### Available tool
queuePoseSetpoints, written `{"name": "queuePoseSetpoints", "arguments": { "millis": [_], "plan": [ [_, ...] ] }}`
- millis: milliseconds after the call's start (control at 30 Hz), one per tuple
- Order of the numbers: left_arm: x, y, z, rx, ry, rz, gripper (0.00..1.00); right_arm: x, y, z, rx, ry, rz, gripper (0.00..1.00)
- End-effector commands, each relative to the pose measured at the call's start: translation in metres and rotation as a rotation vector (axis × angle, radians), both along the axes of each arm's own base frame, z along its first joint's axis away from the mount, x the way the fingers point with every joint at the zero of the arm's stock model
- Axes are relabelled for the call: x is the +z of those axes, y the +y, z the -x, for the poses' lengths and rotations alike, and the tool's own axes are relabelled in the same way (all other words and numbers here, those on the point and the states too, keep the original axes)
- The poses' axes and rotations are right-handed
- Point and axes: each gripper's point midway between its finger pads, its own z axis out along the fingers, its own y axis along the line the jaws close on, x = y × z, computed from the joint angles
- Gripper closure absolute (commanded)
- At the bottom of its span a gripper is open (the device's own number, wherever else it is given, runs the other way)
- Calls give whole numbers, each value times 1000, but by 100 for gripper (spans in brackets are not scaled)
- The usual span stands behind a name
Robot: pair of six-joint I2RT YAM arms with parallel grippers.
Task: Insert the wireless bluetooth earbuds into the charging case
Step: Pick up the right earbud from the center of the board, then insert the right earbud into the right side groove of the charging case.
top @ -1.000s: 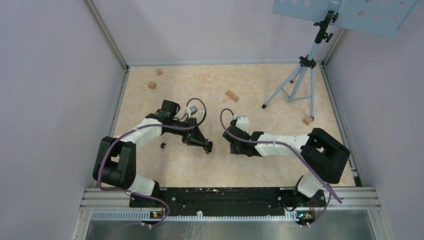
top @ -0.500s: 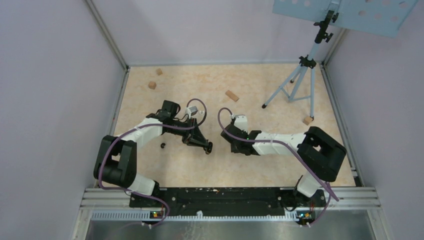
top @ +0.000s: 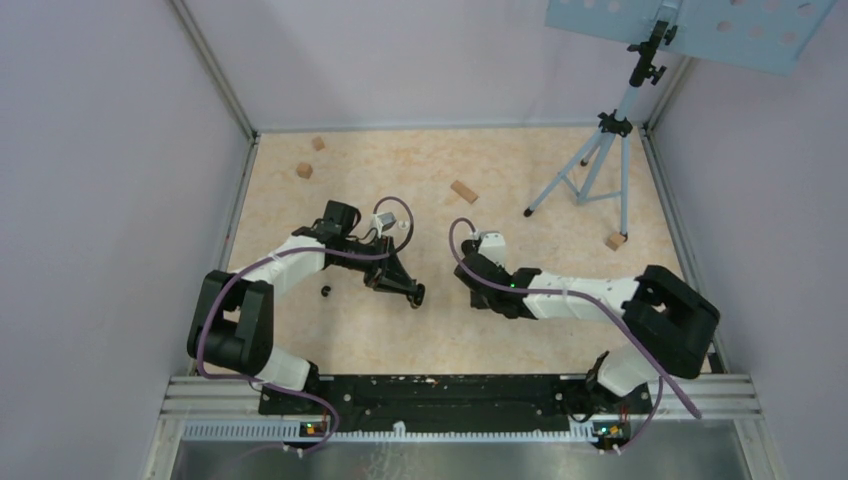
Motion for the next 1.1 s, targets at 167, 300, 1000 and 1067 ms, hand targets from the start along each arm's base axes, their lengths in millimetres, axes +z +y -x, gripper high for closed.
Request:
{"name": "queuePoseSetpoints", "arguments": {
  "millis": [167, 300, 1000, 1067],
  "plan": [
    [12, -5, -4, -42, -111, 74, 100, 124, 29, -15, 129, -317, -371, 96],
    [29, -10, -4, -45, -159, 120, 100, 191, 41, -4, 233, -531, -618, 95],
    [81, -20, 9, 39, -47, 286, 100, 240, 89, 13, 363, -638, -975, 99],
    [83, -20, 10, 37, -37, 294, 100, 238, 91, 15, 371, -635, -970, 99]
  ]
}}
